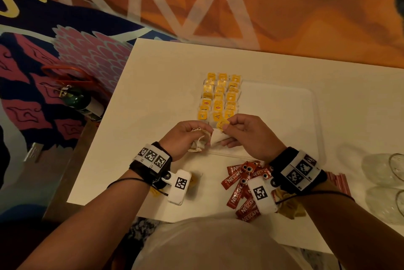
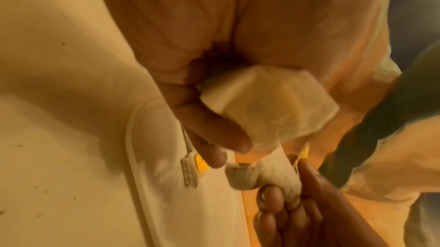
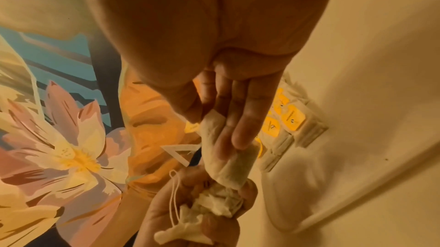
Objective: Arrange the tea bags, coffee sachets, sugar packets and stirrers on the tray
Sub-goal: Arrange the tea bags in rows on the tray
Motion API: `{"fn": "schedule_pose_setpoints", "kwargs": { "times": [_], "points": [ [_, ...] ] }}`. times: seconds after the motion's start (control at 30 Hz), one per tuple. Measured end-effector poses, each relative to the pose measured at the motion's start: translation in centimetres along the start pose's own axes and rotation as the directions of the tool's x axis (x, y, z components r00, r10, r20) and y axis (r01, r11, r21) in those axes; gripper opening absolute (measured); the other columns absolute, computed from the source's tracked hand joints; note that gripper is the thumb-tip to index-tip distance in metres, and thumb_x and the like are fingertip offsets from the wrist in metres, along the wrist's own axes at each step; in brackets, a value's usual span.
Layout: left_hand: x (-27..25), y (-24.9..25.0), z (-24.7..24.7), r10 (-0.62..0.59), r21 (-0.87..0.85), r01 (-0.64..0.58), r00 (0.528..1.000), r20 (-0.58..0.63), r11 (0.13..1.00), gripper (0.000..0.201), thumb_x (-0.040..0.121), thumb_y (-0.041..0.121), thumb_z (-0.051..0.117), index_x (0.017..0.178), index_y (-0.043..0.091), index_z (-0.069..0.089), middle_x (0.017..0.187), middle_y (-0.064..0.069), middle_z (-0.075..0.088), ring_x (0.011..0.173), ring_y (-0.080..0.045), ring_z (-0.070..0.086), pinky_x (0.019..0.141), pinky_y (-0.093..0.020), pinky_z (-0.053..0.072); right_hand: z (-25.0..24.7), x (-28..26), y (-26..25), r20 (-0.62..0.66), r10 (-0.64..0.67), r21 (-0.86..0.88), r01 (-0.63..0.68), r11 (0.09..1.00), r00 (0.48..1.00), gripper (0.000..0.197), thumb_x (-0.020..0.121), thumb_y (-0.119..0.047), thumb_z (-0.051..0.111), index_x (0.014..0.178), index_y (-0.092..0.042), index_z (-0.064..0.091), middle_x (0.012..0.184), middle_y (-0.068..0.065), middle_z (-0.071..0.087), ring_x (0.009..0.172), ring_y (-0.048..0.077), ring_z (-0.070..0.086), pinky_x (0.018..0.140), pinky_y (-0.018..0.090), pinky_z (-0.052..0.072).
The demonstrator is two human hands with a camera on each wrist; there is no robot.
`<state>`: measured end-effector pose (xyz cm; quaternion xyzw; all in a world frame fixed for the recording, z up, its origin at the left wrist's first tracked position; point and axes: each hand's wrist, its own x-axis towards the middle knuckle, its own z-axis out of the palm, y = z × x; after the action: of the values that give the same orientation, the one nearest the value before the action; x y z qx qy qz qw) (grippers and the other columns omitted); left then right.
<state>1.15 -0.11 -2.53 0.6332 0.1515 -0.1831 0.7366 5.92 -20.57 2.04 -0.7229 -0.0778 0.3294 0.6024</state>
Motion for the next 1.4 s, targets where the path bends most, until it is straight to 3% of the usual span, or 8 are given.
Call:
{"fn": "schedule_pose_setpoints", "kwargs": {
  "times": [0.1, 0.23, 0.3, 0.4, 0.57, 0.9, 1.07, 1.4],
  "points": [
    [-0.3, 0.4, 0.2, 0.022, 0.099, -0.026, 0.999, 0.046, 0.995, 0.014, 0.077, 0.036, 0.077, 0.085, 0.025, 0.078, 0.081, -0.005, 0.069, 0.072, -0.028, 0.053, 0.062, -0.03, 0.042, 0.1, 0.2, 0.0, -0.022, 0.01, 0.039, -0.009, 0.999, 1.0, 0.013, 0.099, -0.018, 0.062, 0.101, -0.005, 0.063, 0.091, 0.016, 0.076, 0.082, 0.03, 0.076, 0.073, 0.033, 0.061],
    [-0.3, 0.3, 0.4, 0.059, 0.209, -0.074, 0.995, 0.077, 0.975, 0.045, 0.076, 0.033, 0.082, 0.101, -0.002, 0.07, 0.092, -0.02, 0.071, 0.081, -0.021, 0.066, 0.077, -0.033, 0.051, 0.4, 0.3, 0.3, -0.037, 0.018, 0.04, -0.017, 0.999, 0.999, 0.015, 0.098, -0.019, 0.064, 0.102, -0.004, 0.064, 0.087, 0.016, 0.076, 0.081, 0.03, 0.076, 0.067, 0.033, 0.06],
    [-0.5, 0.5, 0.5, 0.048, 0.238, -0.064, 0.996, 0.072, 0.969, 0.042, 0.081, 0.03, 0.08, 0.098, -0.006, 0.067, 0.088, -0.022, 0.07, 0.075, -0.021, 0.062, 0.069, -0.029, 0.048, 0.4, 0.3, 0.5, -0.07, -0.004, -0.013, 0.004, 1.0, 0.998, 0.011, 0.097, -0.019, 0.067, 0.094, -0.009, 0.065, 0.081, 0.015, 0.075, 0.075, 0.026, 0.073, 0.057, 0.031, 0.053],
    [-0.7, 0.8, 0.5, 0.032, 0.249, -0.046, 0.998, 0.058, 0.967, 0.013, 0.089, 0.018, 0.073, 0.081, 0.008, 0.07, 0.074, -0.006, 0.062, 0.059, -0.013, 0.05, 0.057, -0.022, 0.039, 0.0, 0.6, 0.9, -0.144, -0.031, -0.065, 0.022, 0.998, 0.989, 0.014, 0.093, -0.019, 0.072, 0.086, -0.008, 0.066, 0.075, 0.019, 0.07, 0.062, 0.019, 0.06, 0.05, 0.028, 0.041],
    [-0.8, 1.2, 0.5, 0.07, 0.29, -0.093, 0.994, 0.089, 0.952, 0.02, 0.09, 0.015, 0.071, 0.074, 0.026, 0.072, 0.076, 0.007, 0.065, 0.068, -0.007, 0.056, 0.069, -0.021, 0.043, -0.3, 0.6, 0.5, -0.168, -0.062, -0.056, 0.054, 0.997, 0.984, 0.016, 0.09, -0.011, 0.074, 0.091, 0.002, 0.065, 0.064, 0.009, 0.064, 0.054, 0.014, 0.055, 0.048, 0.023, 0.039],
    [-0.9, 1.4, 0.4, 0.014, 0.328, -0.043, 0.996, 0.09, 0.944, 0.016, 0.091, 0.02, 0.071, 0.076, 0.024, 0.073, 0.069, 0.008, 0.063, 0.064, -0.013, 0.053, 0.068, -0.028, 0.044, -0.9, 1.0, -0.1, 0.03, -0.182, -0.251, 0.184, 0.95, 0.983, 0.019, 0.1, -0.009, 0.059, 0.103, -0.016, 0.076, 0.073, -0.012, 0.065, 0.061, 0.008, 0.054, 0.061, 0.019, 0.046],
    [-0.7, 1.2, 0.1, 0.015, 0.341, -0.048, 0.995, 0.098, 0.939, 0.01, 0.092, 0.023, 0.07, 0.091, 0.016, 0.077, 0.079, 0.006, 0.068, 0.072, -0.01, 0.058, 0.077, -0.03, 0.044, -1.3, 1.2, -0.4, 0.124, -0.166, -0.404, 0.203, 0.892, 0.978, 0.02, 0.099, -0.014, 0.061, 0.107, -0.024, 0.076, 0.075, -0.02, 0.063, 0.062, 0.03, 0.051, 0.064, 0.032, 0.047],
    [-1.2, 1.2, 0.4, 0.054, 0.31, -0.086, 0.992, 0.111, 0.947, 0.011, 0.092, 0.02, 0.069, 0.095, 0.016, 0.078, 0.08, 0.011, 0.073, 0.071, 0.001, 0.061, 0.067, -0.013, 0.046, -0.6, 1.6, -0.1, 0.127, -0.165, -0.383, 0.202, 0.902, 0.978, 0.023, 0.092, -0.013, 0.071, 0.114, -0.019, 0.067, 0.089, -0.004, 0.068, 0.063, 0.004, 0.056, 0.071, 0.025, 0.051]
  ]
}}
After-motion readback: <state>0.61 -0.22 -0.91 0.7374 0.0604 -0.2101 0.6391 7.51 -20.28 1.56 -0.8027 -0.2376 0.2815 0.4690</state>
